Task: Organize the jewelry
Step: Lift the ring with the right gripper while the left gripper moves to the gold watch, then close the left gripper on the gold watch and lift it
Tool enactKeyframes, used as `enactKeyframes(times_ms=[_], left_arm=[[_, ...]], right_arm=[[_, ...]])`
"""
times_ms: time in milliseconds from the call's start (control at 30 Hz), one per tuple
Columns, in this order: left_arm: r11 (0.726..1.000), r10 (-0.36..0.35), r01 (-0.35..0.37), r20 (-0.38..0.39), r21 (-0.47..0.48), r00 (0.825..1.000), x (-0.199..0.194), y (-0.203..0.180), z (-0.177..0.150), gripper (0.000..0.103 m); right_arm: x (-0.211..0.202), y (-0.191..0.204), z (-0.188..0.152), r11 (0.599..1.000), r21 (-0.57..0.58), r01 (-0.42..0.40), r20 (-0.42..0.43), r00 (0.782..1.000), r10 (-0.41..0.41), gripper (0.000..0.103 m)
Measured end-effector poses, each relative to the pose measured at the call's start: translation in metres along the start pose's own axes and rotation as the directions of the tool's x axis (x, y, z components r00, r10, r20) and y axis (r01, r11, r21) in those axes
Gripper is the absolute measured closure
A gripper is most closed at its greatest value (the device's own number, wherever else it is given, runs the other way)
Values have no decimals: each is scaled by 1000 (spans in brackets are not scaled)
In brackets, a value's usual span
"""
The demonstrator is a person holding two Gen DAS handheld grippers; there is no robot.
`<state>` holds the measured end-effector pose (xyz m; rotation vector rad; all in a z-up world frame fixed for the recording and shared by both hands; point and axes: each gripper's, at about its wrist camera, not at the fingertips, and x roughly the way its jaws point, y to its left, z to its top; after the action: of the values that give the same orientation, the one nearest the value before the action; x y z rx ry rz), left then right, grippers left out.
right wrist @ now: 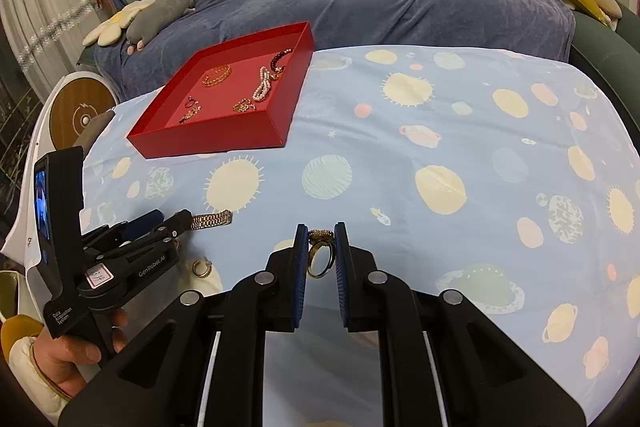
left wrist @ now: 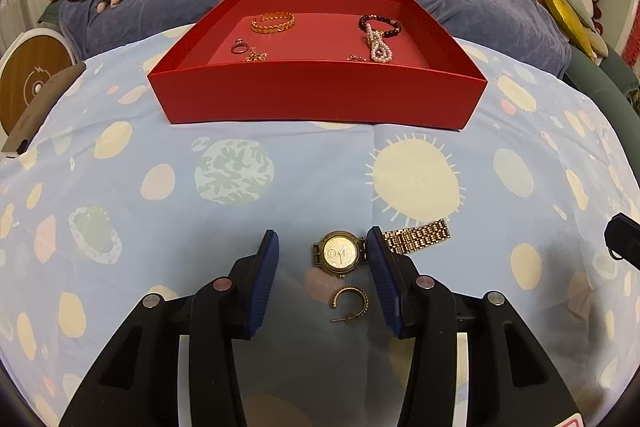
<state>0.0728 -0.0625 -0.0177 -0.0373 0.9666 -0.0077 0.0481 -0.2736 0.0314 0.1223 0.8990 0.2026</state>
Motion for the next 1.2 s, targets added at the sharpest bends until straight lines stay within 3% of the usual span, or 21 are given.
enactKeyframes(times_ms=[100,267,367,500,700,933,1033,1100,1133,1167,1200], left_arm=[[999,-28,28,8,24,1000,-5,10,-7,58],[993,-53,51,11,102,999,-13,19,-19,79],[991,-73,70,18,109,997,-15,22,-23,79],[995,-89,88,21,49,996,-14,27,-18,79],[998,-40,37,46,54,998,0,26,-1,78],[995,-76,72,48,65,996,6,31,8,103],[988,-151,151,26,-9,988,4,42,12,103],[986,-156,158,34,-52,987,0,43,14,96],[986,-153,154,33,-58,988,0,41,17,89],[988,-140,142,31,-63,990,0,38,20,72],[990,-114,116,32,-76,993,0,35,22,61]], right_arm=[[-1,1,1,1000,1,-7,1,1000,7,90],[-1,6,-1,1000,-13,-18,-4,1000,18,91],[0,10,-2,1000,-21,-20,-7,1000,20,90],[4,16,-4,999,-31,-20,-15,1000,20,91],[9,22,-3,999,-43,-28,-25,999,27,90],[12,31,-4,998,-55,-44,-35,999,42,91],[14,33,-4,997,-58,-46,-38,998,44,91],[15,34,-3,997,-56,-47,-40,998,45,91],[15,34,-3,997,-56,-46,-40,998,44,91],[15,35,-3,997,-56,-48,-41,998,45,91],[16,35,-3,997,-56,-48,-42,998,46,91]])
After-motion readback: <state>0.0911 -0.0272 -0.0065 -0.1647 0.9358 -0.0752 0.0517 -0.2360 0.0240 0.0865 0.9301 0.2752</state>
